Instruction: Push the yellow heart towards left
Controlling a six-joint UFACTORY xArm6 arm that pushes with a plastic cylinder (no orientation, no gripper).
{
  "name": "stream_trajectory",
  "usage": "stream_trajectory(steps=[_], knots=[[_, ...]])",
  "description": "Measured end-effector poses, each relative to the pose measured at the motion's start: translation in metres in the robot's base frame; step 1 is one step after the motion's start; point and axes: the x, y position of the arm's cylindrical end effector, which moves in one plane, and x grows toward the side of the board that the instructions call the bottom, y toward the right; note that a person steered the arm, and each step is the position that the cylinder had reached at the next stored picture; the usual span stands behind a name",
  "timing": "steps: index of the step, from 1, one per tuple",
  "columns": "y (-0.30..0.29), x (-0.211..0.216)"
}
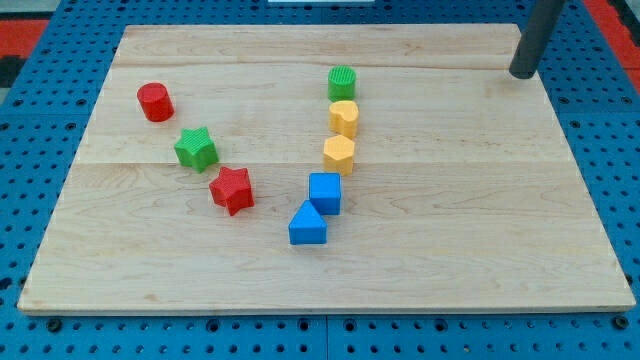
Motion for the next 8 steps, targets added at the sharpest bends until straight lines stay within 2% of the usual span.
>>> stream_trajectory(steps=[1,3,5,7,8], knots=[[0.0,0.001],[0.003,0.038],[-0.009,0.022],[0.007,0.019],[-0.011,0.047]])
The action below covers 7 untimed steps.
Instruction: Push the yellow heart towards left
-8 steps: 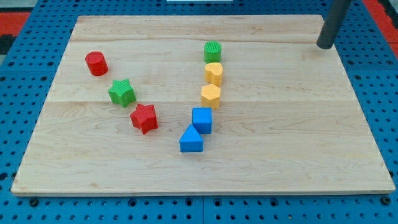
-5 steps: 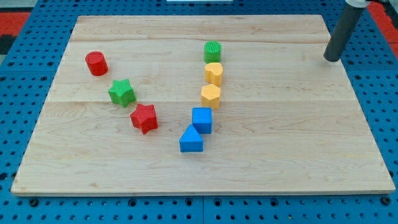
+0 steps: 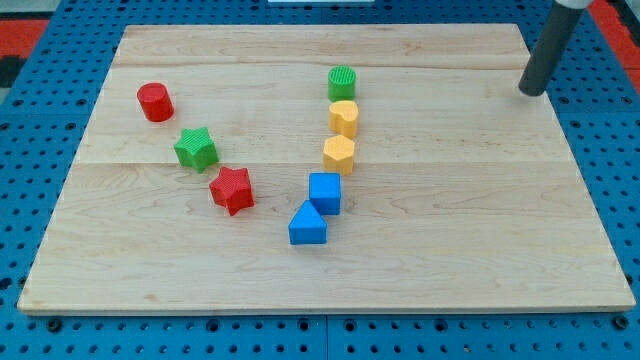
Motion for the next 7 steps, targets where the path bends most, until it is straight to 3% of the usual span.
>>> stream_trajectory(steps=[2,7], knots=[[-0.092,0.049],[-0.108,0.051]])
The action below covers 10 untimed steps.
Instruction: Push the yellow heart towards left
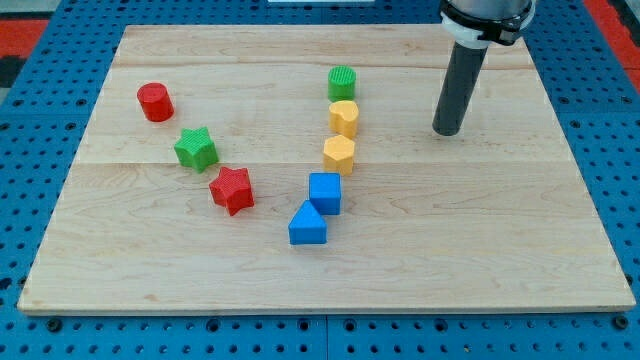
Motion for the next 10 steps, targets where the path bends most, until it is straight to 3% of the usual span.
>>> stream_trajectory(steps=[4,5,7,10], knots=[[-0.018,0.01],[-0.072,0.009],[-0.138,-0.033],[-0.214,-0.072]])
